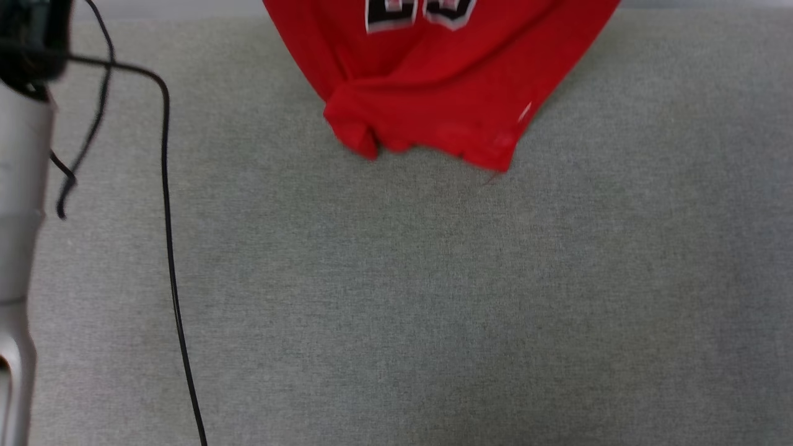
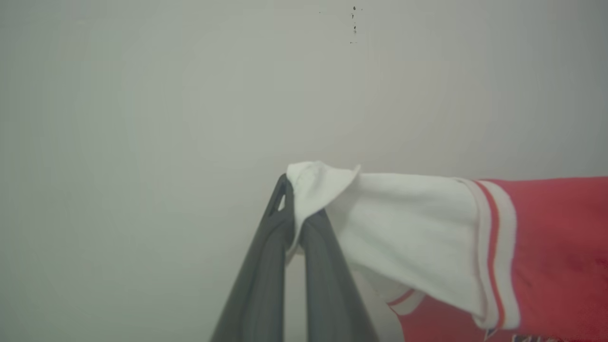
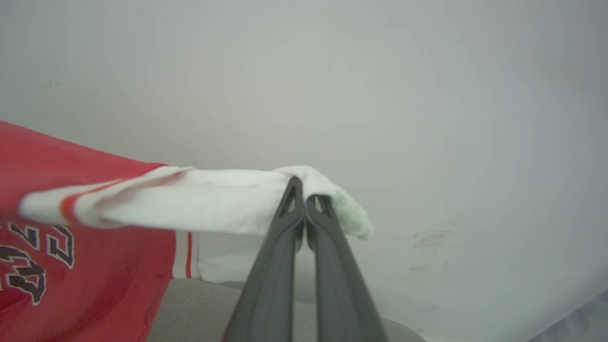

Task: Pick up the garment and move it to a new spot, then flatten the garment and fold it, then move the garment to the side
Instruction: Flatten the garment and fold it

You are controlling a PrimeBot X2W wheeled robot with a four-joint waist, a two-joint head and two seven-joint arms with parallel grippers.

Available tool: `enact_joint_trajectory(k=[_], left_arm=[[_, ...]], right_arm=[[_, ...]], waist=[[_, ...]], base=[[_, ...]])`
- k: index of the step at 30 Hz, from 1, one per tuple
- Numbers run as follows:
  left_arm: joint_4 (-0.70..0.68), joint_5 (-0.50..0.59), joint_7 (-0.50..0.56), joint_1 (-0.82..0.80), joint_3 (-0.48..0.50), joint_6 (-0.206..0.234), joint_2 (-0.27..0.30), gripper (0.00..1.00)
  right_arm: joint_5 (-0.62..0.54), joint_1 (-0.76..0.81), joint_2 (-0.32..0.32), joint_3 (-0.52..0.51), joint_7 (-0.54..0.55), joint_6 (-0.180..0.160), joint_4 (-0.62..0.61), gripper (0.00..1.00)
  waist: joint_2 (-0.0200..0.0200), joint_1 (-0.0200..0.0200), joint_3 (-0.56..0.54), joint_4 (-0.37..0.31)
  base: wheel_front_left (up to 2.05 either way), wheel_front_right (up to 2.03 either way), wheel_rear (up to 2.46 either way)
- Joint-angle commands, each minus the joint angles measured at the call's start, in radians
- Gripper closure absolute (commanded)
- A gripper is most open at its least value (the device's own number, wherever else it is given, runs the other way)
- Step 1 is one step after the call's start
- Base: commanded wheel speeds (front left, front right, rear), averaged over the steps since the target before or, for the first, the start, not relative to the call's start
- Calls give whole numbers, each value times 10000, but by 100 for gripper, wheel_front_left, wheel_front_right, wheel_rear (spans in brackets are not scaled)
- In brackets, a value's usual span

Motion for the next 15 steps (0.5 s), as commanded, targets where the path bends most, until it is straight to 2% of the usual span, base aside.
enact_joint_trajectory(k=[1,9,15], left_arm=[[256,120,-139,-416,7,-67,50,100],[1956,217,-1057,-2218,111,-481,-7,100],[2989,141,-1440,-2695,74,-721,-168,100]], right_arm=[[-94,-511,35,84,-172,-10,237,100],[-407,-2744,348,557,-1069,-10,1846,100],[-469,-3346,767,760,-1691,-10,2895,100]], waist=[[0,-2,408,-139],[0,-2,1143,-341],[0,-2,1616,-417]], base=[[0,0,0],[0,0,0],[0,0,0]])
